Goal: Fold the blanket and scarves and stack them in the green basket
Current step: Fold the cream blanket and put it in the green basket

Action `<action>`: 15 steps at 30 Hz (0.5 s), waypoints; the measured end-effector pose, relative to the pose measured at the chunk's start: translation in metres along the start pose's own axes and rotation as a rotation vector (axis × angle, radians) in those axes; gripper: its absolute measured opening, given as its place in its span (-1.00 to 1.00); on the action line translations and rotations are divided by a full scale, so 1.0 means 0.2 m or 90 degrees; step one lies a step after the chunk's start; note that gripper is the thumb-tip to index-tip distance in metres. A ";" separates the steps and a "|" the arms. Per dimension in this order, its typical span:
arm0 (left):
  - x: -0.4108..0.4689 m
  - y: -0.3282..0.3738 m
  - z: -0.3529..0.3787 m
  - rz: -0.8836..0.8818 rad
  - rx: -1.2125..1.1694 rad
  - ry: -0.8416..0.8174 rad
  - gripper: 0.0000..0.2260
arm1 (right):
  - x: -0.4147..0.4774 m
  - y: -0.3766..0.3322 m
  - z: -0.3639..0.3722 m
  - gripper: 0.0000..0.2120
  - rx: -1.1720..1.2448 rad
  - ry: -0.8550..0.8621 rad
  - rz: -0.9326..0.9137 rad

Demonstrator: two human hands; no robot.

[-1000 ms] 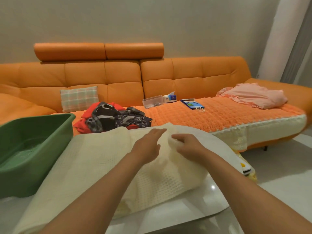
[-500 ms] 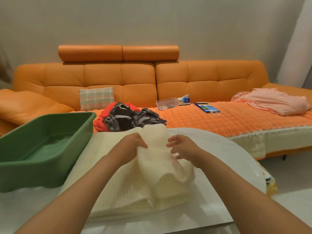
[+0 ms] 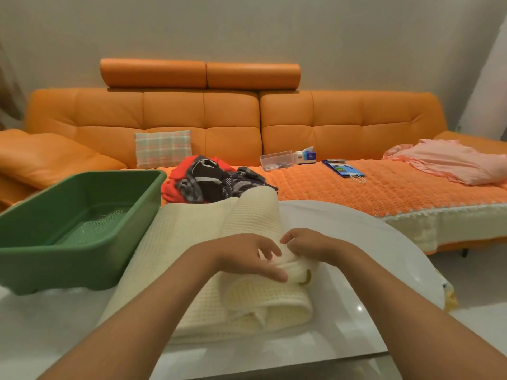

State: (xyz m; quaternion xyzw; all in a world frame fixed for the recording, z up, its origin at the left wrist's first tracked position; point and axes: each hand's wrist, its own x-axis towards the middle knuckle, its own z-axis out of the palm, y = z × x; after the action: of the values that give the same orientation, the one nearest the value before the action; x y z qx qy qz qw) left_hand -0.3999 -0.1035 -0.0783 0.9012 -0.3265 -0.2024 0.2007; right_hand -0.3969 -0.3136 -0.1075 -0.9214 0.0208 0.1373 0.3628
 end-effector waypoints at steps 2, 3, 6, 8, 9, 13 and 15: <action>0.02 -0.01 0.02 -0.002 0.098 -0.005 -0.58 | -0.05 0.00 -0.02 -0.69 0.006 -0.024 -0.015; 0.03 -0.02 0.02 -0.011 0.136 0.025 -0.67 | -0.07 0.01 -0.04 -0.69 0.024 -0.028 -0.024; 0.05 -0.04 0.04 -0.013 0.151 0.153 -0.90 | -0.14 0.04 -0.06 -0.54 0.069 -0.060 -0.071; 0.06 -0.04 0.04 -0.004 0.109 0.238 -0.93 | -0.16 0.04 -0.04 -0.53 0.025 -0.051 -0.106; 0.06 -0.03 0.05 0.006 0.077 0.267 -0.92 | -0.17 0.05 -0.02 -0.63 -0.021 -0.015 -0.123; 0.10 0.11 0.09 0.071 -0.004 0.320 -0.91 | -0.20 0.08 -0.04 -0.75 -0.085 0.193 -0.192; 0.13 0.19 0.10 0.108 -0.010 0.353 -0.89 | -0.24 0.11 -0.10 -0.74 -0.112 0.281 -0.193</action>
State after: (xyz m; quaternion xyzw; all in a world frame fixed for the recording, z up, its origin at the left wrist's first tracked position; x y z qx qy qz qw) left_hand -0.4119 -0.1520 -0.0826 0.8899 -0.3320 0.0667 0.3056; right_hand -0.4411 -0.3470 -0.0951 -0.9497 -0.0507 -0.1214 0.2843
